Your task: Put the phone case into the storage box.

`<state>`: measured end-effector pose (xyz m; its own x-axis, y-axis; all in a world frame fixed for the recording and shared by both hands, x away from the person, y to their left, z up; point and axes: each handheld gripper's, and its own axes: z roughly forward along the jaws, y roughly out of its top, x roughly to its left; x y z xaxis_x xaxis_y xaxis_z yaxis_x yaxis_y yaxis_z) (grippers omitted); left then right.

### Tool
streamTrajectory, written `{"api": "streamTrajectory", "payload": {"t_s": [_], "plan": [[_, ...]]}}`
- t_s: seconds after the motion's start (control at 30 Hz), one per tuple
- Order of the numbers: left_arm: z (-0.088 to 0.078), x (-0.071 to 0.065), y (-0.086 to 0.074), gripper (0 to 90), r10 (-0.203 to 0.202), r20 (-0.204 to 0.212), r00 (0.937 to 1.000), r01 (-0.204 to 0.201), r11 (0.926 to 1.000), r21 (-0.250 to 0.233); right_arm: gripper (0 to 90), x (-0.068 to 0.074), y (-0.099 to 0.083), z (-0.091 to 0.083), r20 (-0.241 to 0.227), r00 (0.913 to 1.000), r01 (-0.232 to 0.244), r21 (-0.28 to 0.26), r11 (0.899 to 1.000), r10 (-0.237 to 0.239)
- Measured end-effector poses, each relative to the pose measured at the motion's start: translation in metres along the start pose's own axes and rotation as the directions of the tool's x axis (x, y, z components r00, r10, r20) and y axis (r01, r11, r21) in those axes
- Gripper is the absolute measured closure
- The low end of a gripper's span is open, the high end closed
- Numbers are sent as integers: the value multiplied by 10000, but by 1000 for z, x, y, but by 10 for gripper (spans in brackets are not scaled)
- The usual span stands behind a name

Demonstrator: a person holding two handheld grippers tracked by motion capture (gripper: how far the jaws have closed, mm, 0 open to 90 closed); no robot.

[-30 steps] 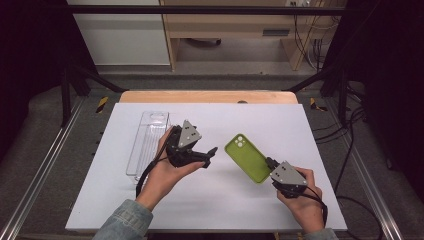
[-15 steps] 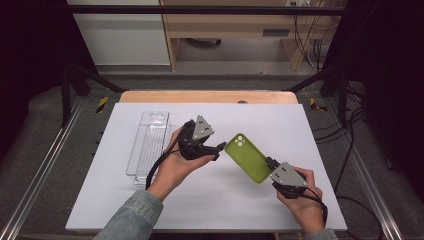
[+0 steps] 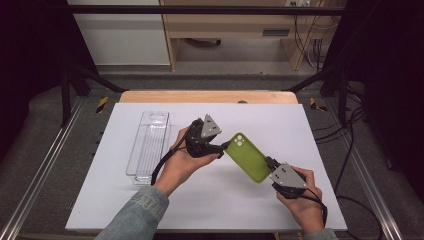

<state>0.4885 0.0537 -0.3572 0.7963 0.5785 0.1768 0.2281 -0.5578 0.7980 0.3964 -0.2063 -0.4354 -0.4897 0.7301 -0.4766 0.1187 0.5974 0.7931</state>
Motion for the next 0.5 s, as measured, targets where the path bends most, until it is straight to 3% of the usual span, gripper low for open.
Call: {"api": "streamTrajectory", "payload": {"t_s": [0.5], "plan": [[8,1,-4,432,-69,254,9997,60,9994,351,885,2,3,-2,140,9998,147,-140,9998,-145]]}}
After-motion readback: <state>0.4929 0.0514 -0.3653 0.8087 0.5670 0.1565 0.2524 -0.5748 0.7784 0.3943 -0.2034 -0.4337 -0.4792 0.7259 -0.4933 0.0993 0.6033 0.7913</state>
